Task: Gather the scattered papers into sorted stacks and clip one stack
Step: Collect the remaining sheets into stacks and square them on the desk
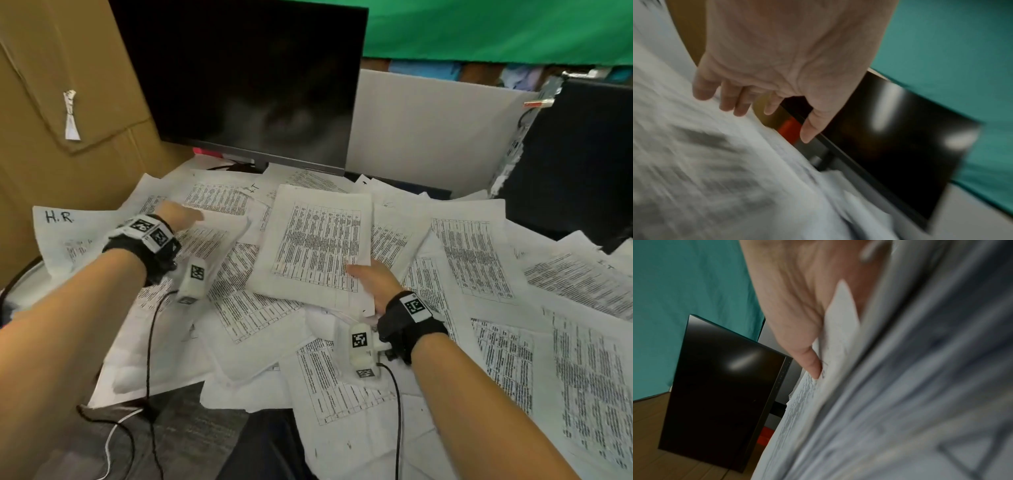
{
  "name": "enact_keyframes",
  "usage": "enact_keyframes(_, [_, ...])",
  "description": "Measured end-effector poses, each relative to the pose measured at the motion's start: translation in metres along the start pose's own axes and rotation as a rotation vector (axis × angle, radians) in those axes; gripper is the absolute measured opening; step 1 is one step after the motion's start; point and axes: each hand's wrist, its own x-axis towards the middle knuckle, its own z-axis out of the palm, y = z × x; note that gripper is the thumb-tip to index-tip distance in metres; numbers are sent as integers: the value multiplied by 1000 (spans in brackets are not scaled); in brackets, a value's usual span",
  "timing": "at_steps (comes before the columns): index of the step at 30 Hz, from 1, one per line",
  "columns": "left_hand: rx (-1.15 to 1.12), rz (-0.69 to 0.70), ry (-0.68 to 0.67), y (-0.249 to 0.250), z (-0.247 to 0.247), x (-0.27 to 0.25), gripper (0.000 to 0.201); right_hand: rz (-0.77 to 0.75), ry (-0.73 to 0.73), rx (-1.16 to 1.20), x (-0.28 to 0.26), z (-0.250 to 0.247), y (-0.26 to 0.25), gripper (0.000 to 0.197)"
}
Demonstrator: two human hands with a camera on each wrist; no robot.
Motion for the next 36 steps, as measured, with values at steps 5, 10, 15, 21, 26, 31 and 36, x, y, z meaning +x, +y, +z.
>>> enact_keyframes(5, [352,-111,-73,-58,-20,16,59,14,-21,10,2,-1,0,35])
enact_keyframes(10, [541,-95,-59,-64,-23,9,69,21,-7,23,6,-1,2,25])
enact_keyframes(15, [510,170,16,-28,-45,11,50,19,-14,14,3,3,3,36])
enact_keyframes(21, [14,589,430,61,-103,-41,15,27,-42,72,6,2,4,33])
enact_keyframes(26, [-134,588,312,78,-73,-36,30,32,-35,86,-2,3,0,12])
enact_keyframes(31, [-197,395,21,70,22,-15,32,25,14,58,3,6,2,45])
enact_keyframes(36, [-210,239,-55,70,70,1,36,39,-6,183,4,5,4,84])
